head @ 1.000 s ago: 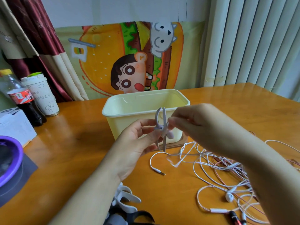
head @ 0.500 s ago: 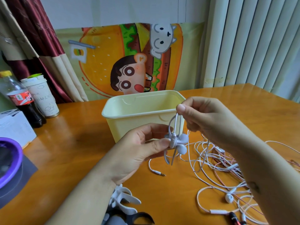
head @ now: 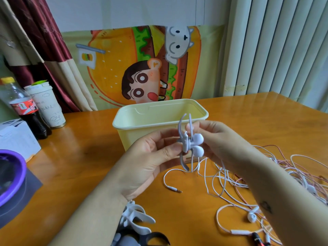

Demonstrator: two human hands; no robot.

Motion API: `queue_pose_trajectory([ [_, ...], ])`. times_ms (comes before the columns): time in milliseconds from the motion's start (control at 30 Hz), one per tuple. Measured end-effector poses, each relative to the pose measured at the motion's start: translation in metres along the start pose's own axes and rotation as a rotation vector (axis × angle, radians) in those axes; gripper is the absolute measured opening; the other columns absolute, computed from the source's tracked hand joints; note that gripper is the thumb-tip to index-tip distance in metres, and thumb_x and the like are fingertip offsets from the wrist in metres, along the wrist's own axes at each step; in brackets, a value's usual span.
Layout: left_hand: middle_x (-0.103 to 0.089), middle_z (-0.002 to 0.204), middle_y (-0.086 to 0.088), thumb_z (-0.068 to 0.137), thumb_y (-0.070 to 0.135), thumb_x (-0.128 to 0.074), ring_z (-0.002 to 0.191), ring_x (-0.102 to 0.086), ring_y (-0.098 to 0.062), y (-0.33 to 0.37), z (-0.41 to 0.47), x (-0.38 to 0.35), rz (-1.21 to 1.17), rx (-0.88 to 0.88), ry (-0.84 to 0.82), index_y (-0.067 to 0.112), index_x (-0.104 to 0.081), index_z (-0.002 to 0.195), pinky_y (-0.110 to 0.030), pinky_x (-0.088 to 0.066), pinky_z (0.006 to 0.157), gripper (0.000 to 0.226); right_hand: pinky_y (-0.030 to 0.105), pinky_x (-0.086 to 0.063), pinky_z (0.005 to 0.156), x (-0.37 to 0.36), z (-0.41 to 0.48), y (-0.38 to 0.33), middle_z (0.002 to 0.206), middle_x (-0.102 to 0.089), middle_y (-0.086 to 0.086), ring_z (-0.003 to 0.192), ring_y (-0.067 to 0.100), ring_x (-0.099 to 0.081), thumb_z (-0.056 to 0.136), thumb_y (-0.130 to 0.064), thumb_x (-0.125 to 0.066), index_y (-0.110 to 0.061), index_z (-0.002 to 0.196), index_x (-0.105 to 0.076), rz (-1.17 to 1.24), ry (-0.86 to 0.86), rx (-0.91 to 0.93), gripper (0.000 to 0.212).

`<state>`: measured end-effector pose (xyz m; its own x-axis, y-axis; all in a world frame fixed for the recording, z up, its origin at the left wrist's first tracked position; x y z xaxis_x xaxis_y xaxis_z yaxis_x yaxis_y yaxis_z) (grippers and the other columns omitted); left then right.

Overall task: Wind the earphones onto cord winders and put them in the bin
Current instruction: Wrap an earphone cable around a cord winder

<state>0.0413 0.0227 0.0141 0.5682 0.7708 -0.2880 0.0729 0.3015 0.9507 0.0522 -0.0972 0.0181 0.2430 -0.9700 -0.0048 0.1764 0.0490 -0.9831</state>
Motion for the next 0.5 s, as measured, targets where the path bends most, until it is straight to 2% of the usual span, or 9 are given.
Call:
queue_pose_trajectory([
  [100,-0.070,0.114,-0.017,0.073,0.014,-0.072,0.095,-0.069,-0.025,0.005,0.001,0.002,-0.030,-0.040,0.051,0.010,-0.068,0.112,-0.035,-0.060,0.074,0.040,0.026,-0.027,0.053,-0.006,0.001,0.009,0.065,-0.042,0.011,0.055,0.017,-0.030,0.081,-0.038,-0.067,0.011,0.090,-0.060,-0.043,-0.010,-0.033,0.051],
  [167,-0.073,0.108,-0.013,0.076,0.010,-0.062,0.090,-0.072,-0.022,0.005,0.002,0.006,-0.090,-0.043,0.101,0.010,-0.066,0.112,-0.033,-0.060,0.070,0.036,0.023,-0.025,0.050,-0.006,0.001,0.008,0.054,-0.041,-0.001,0.049,0.008,-0.029,0.084,-0.039,-0.065,0.016,0.091,-0.057,-0.156,0.015,-0.017,0.056],
  [200,-0.074,0.105,-0.011,0.075,0.010,-0.059,0.089,-0.072,-0.021,0.005,0.002,0.009,-0.129,-0.044,0.127,0.011,-0.066,0.110,-0.032,-0.061,0.070,0.036,0.025,-0.026,0.051,-0.007,-0.001,0.005,0.053,-0.042,-0.005,0.049,0.009,-0.031,0.087,-0.038,-0.060,0.010,0.089,-0.061,-0.254,0.015,-0.005,0.049],
  [267,-0.075,0.103,-0.007,0.074,0.011,-0.058,0.089,-0.073,-0.018,0.006,0.003,0.017,-0.181,-0.054,0.181,0.013,-0.066,0.110,-0.033,-0.061,0.074,0.037,0.026,-0.031,0.052,-0.013,-0.003,0.001,0.053,-0.046,-0.011,0.052,0.009,-0.036,0.094,-0.030,-0.055,-0.011,0.088,-0.069,-0.462,-0.014,0.005,0.024],
  [333,-0.075,0.104,-0.004,0.075,0.013,-0.059,0.090,-0.072,-0.014,0.006,0.003,0.025,-0.198,-0.060,0.236,0.016,-0.067,0.110,-0.033,-0.061,0.072,0.036,0.021,-0.037,0.053,-0.018,-0.006,0.001,0.056,-0.050,-0.012,0.053,0.005,-0.042,0.096,-0.024,-0.052,-0.025,0.098,-0.071,-0.595,-0.052,-0.002,0.019],
  [400,-0.074,0.109,-0.004,0.074,0.014,-0.060,0.094,-0.070,-0.014,0.004,0.003,0.033,-0.197,-0.055,0.280,0.018,-0.067,0.110,-0.032,-0.060,0.068,0.037,0.012,-0.038,0.054,-0.021,-0.007,0.000,0.060,-0.053,-0.011,0.054,-0.001,-0.047,0.097,-0.022,-0.051,-0.026,0.107,-0.070,-0.682,-0.057,-0.003,0.022],
  [500,-0.073,0.113,-0.005,0.075,0.016,-0.061,0.098,-0.067,-0.016,0.002,0.003,0.036,-0.170,-0.048,0.290,0.017,-0.065,0.117,-0.032,-0.060,0.071,0.043,0.010,-0.040,0.056,-0.022,-0.011,-0.005,0.065,-0.058,-0.009,0.057,-0.002,-0.051,0.097,-0.022,-0.050,-0.026,0.109,-0.069,-0.815,-0.053,-0.019,0.022],
])
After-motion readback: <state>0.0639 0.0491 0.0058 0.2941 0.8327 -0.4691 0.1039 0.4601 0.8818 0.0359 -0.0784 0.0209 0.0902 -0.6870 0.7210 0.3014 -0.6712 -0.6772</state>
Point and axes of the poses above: each hand's wrist, its own z-axis towards the middle knuckle, its own x-axis out of the back of the hand, y = z × x, the point moved 8 cm from there along z, towards the middle knuckle
